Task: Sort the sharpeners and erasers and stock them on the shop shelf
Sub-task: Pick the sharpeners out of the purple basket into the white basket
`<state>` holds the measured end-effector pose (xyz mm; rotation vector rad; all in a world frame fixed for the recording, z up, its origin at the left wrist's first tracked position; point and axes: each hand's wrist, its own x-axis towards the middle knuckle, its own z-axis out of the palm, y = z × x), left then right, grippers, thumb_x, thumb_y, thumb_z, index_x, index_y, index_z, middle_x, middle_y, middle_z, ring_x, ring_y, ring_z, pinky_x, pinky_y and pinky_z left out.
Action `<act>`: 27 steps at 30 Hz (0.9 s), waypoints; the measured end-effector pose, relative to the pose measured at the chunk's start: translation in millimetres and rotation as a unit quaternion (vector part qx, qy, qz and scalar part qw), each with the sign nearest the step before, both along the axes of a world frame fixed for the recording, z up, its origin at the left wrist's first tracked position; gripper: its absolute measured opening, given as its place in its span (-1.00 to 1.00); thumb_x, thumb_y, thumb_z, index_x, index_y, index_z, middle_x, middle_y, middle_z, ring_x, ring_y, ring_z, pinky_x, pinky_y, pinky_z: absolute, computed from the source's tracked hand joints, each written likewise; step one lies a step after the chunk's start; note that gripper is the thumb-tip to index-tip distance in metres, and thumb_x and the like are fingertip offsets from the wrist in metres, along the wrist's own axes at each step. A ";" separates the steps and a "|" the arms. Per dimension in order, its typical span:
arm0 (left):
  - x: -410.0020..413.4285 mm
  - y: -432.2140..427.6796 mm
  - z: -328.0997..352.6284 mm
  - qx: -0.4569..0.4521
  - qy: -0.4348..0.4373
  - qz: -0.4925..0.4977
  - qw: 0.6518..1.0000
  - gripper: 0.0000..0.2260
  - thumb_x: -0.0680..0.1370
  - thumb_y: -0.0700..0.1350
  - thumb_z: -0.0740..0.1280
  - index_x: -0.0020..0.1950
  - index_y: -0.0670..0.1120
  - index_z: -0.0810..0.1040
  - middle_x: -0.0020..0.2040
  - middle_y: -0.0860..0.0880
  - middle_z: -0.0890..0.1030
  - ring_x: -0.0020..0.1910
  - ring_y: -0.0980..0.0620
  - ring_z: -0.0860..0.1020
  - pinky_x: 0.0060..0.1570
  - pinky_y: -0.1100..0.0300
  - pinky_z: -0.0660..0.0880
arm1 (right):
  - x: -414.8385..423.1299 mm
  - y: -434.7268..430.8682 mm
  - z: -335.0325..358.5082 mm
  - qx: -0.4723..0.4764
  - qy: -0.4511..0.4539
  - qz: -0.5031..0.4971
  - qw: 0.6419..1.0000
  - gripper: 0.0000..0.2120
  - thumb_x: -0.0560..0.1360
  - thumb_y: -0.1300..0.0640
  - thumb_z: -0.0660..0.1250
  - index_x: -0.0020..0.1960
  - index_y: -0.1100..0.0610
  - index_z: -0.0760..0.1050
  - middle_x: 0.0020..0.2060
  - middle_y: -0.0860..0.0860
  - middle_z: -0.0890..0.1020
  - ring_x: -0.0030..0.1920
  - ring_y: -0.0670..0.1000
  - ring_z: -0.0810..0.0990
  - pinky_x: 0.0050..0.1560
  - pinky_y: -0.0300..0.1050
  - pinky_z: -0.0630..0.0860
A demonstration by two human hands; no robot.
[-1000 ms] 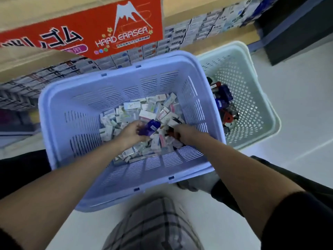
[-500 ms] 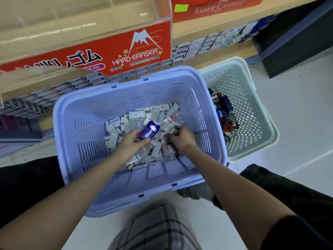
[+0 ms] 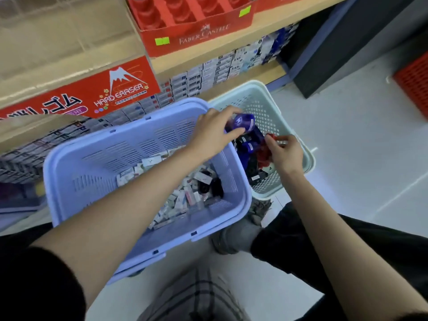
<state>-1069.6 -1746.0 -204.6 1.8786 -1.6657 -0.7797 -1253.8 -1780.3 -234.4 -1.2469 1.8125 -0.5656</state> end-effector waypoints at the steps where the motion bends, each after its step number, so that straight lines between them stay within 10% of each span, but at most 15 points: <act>1: -3.2 -4.6 -5.1 0.014 -0.011 -0.014 1.000 -0.52 0.52 0.05 0.35 0.40 -0.04 0.36 0.17 -0.09 0.58 0.23 -0.13 0.43 0.20 0.03 0.32 | -1.5 -0.7 -6.0 0.009 0.012 -0.019 1.000 -0.66 0.51 -0.04 0.31 0.11 0.21 0.45 -0.10 0.06 0.62 -0.21 0.02 0.60 -0.11 -0.09 0.55; 6: 25.0 8.0 -6.5 -0.031 0.092 0.042 0.994 -0.67 0.57 -0.09 0.30 0.31 -0.16 0.44 0.19 -0.09 0.55 0.20 -0.03 0.48 0.22 0.09 0.38 | 13.5 5.7 17.9 -0.088 0.040 0.022 0.995 -0.80 0.54 0.15 0.14 0.11 0.13 0.46 -0.12 0.01 0.57 -0.28 0.00 0.51 -0.25 -0.13 0.43; 10: 62.0 69.4 -40.4 0.017 0.078 0.047 0.996 -0.90 0.56 -0.21 0.30 0.04 -0.20 0.51 -0.07 -0.04 0.53 -0.08 0.01 0.52 0.00 0.08 0.48 | 43.2 42.6 46.3 -0.156 -0.021 0.241 0.958 -0.81 0.45 0.33 0.13 -0.09 0.17 0.49 -0.21 0.03 0.60 -0.21 0.04 0.56 -0.18 -0.12 0.45; 17: 40.3 110.7 -139.1 0.182 0.050 -0.046 0.981 -0.55 0.45 -0.04 0.45 0.29 -0.15 0.47 0.23 -0.14 0.46 0.23 -0.12 0.44 0.18 0.06 0.39 | 83.3 86.4 -20.8 0.237 0.049 0.396 0.886 -0.68 0.51 0.36 0.13 0.25 0.26 0.38 0.04 0.19 0.56 0.00 0.15 0.51 -0.11 -0.12 0.37; 27: 56.0 109.4 -161.8 0.159 -0.195 -0.059 0.966 -0.64 0.53 -0.07 0.33 0.31 -0.10 0.43 0.24 -0.11 0.48 0.24 -0.10 0.43 0.21 0.06 0.32 | 102.0 67.1 -64.3 0.281 0.083 0.291 0.911 -0.63 0.51 0.46 0.07 0.30 0.33 0.35 -0.05 0.19 0.50 0.04 0.19 0.53 -0.03 -0.07 0.44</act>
